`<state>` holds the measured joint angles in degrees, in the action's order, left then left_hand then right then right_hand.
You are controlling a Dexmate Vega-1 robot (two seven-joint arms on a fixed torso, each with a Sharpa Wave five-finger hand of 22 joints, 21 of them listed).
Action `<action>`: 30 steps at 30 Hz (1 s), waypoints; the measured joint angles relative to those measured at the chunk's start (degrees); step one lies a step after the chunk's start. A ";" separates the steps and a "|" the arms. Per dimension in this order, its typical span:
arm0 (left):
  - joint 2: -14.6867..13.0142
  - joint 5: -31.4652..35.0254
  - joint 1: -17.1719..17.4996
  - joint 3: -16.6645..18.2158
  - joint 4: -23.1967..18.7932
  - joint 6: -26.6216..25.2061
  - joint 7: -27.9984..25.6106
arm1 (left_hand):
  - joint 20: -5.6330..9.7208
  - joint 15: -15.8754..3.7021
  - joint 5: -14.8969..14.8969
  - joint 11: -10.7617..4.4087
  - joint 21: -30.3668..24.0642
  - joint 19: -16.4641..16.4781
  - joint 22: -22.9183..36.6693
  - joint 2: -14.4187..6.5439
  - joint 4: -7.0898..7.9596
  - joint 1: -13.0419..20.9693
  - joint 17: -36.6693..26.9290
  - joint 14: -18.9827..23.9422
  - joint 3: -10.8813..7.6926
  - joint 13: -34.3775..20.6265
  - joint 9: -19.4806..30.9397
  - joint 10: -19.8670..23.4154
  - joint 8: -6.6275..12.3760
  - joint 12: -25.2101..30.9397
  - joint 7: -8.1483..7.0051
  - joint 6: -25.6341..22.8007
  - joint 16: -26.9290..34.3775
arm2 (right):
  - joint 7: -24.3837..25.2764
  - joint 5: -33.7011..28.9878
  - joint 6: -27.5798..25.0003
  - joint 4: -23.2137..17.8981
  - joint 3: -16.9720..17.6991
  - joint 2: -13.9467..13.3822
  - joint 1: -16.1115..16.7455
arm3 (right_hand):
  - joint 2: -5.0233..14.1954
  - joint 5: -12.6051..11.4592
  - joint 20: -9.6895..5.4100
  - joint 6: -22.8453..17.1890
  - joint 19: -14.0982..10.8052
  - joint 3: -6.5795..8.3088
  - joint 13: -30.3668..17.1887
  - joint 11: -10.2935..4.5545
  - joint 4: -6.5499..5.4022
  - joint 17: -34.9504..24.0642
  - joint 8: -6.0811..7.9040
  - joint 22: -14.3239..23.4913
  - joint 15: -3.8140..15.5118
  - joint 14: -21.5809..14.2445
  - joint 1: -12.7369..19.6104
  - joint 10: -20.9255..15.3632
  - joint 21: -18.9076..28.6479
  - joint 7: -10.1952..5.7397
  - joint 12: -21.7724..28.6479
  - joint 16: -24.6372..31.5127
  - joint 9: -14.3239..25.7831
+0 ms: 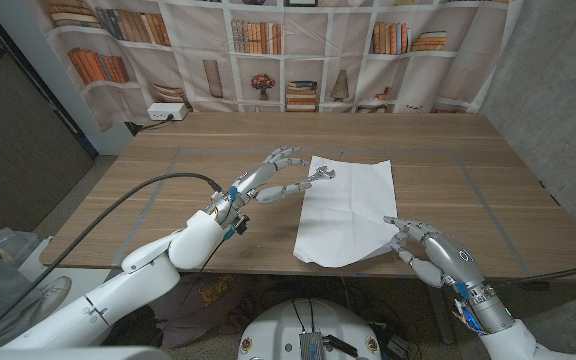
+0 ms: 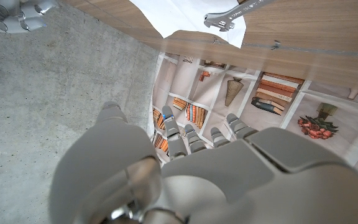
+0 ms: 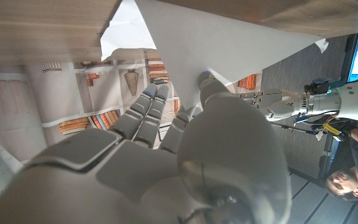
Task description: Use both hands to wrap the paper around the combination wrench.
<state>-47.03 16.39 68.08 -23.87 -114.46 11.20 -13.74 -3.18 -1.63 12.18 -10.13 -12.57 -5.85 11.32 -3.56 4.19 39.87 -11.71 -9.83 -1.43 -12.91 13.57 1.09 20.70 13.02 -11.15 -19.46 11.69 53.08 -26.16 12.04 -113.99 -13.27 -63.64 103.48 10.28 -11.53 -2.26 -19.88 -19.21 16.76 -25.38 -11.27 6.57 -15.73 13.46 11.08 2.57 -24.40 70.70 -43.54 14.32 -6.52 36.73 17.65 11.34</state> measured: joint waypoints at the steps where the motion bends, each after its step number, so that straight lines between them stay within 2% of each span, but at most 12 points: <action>1: 0.00 0.00 0.00 0.00 -0.01 -0.04 -0.01 | 0.00 0.00 0.00 0.00 0.00 0.00 0.00 0.00 0.00 0.00 0.00 0.00 0.00 0.00 0.00 0.00 0.00 0.00 0.00 0.00 0.00 | -0.41 0.39 0.25 -0.18 0.69 0.44 0.15 | 0.00 0.00 0.00 -0.08 0.00 0.00 0.00 0.00 0.00 -0.11 -0.15 0.00 -0.22 -0.22 0.00 0.00 0.00 0.10 0.00 0.03 0.00; 7: 0.00 0.02 0.00 0.00 -0.01 -0.54 -0.28 | 0.00 0.00 0.00 0.00 0.00 0.00 0.00 0.01 -0.25 0.01 0.00 0.00 0.24 0.00 0.00 0.00 0.00 0.00 0.00 0.00 0.00 | -0.41 0.39 0.25 -0.77 4.04 3.07 0.76 | 0.01 0.00 0.00 0.45 0.00 -0.25 0.00 -0.26 -0.25 -0.39 -0.64 -0.01 0.01 -0.62 -0.01 0.25 0.00 0.56 0.00 0.03 0.27; 8: 0.30 0.04 0.03 -0.06 -0.34 -0.60 -0.30 | 0.00 0.00 0.00 0.00 0.00 0.00 0.00 0.01 -0.24 0.02 0.00 0.00 0.24 0.00 0.00 0.00 0.00 0.00 0.00 0.00 0.00 | -7.07 5.86 4.26 -0.88 4.70 3.69 0.87 | 0.01 0.00 0.00 0.70 0.00 -0.25 0.00 -0.46 -0.25 -0.39 -0.64 -0.01 0.01 -0.62 -0.01 0.46 0.00 0.56 0.00 0.03 0.27; 18: 0.74 0.09 -0.23 -0.33 -0.54 -1.18 -0.47 | 0.00 0.00 0.00 0.00 0.00 0.00 0.00 0.53 0.00 0.53 0.00 0.00 0.48 0.00 0.00 0.00 0.00 0.00 0.00 0.00 0.00 | -15.09 10.96 7.89 -1.64 10.23 9.36 0.85 | 0.54 0.01 0.00 1.18 0.00 -0.15 0.00 -0.93 -0.82 -0.39 -0.97 -0.01 0.01 -0.62 -0.56 0.95 0.00 0.67 0.00 0.03 0.27; 22: 1.04 -0.05 -0.28 -0.40 -0.68 -1.28 -0.65 | 0.00 0.00 0.00 0.00 0.00 0.00 0.00 0.52 0.00 0.53 0.00 0.00 0.48 0.00 0.01 0.00 0.00 0.00 0.00 0.00 0.00 | -20.18 13.68 9.14 -1.73 12.02 11.97 -0.10 | 0.57 0.01 0.00 1.18 0.00 0.10 0.00 -0.93 -1.06 -0.38 -0.97 -0.01 0.01 -0.62 -0.60 0.96 0.00 0.67 0.00 0.03 0.27; 26: 1.35 -0.70 -0.27 -0.40 -0.68 -1.25 -0.85 | 0.00 0.00 0.00 0.00 0.00 0.00 0.00 0.52 0.00 0.52 0.00 0.00 0.48 0.00 0.01 -0.01 0.00 0.00 0.00 0.00 0.00 | -22.97 14.95 9.54 -1.64 13.22 14.26 -1.66 | 0.70 0.01 0.00 1.18 0.00 0.15 0.00 -0.93 -1.11 -0.38 -0.97 -0.01 0.01 -0.61 -0.73 0.97 0.00 0.67 0.00 0.03 0.26; 28: 1.49 -0.93 -0.16 -0.41 -0.64 -1.15 -0.98 | 0.00 0.00 0.00 0.24 -0.21 0.00 0.00 0.51 0.00 0.52 0.00 0.00 0.48 0.00 0.01 0.50 0.00 0.00 0.12 -0.17 0.00 | -24.21 15.40 9.70 -1.52 13.52 14.95 -2.23 | 0.84 0.01 0.00 1.18 0.00 0.33 0.00 -0.91 -1.29 -0.38 -0.97 -0.01 0.01 -0.62 -0.87 1.15 0.00 0.67 0.00 0.03 0.26; 30: 1.61 -1.12 -0.05 -0.41 -0.60 -1.01 -1.30 | 0.39 -0.27 0.35 -0.17 -0.40 0.44 -0.07 0.51 -0.20 0.52 0.00 1.11 0.68 0.00 0.01 3.51 0.70 0.87 0.95 -2.83 0.53 | -25.18 15.69 9.81 -1.28 13.89 15.92 -3.25 | 0.84 0.01 0.00 1.18 0.00 0.34 0.00 -0.91 -1.29 -0.38 -0.97 -0.01 0.00 -0.61 -0.88 1.17 0.00 0.67 0.00 0.03 0.26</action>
<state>-45.42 15.27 68.03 -24.28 -115.06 10.19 -15.04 -2.78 -1.90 12.53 -10.29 -12.96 -5.42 11.25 -3.05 3.99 40.39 -11.71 -8.72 -0.75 -12.91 13.57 4.60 21.40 13.89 -10.21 -22.29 12.23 27.90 -10.47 21.85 -115.27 0.62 -47.72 100.22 11.12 -11.51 -2.26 -18.70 -19.20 17.09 -25.38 -12.18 5.28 -16.11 12.49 11.07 2.58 -25.01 69.83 -42.37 14.32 -5.84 36.74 17.68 11.60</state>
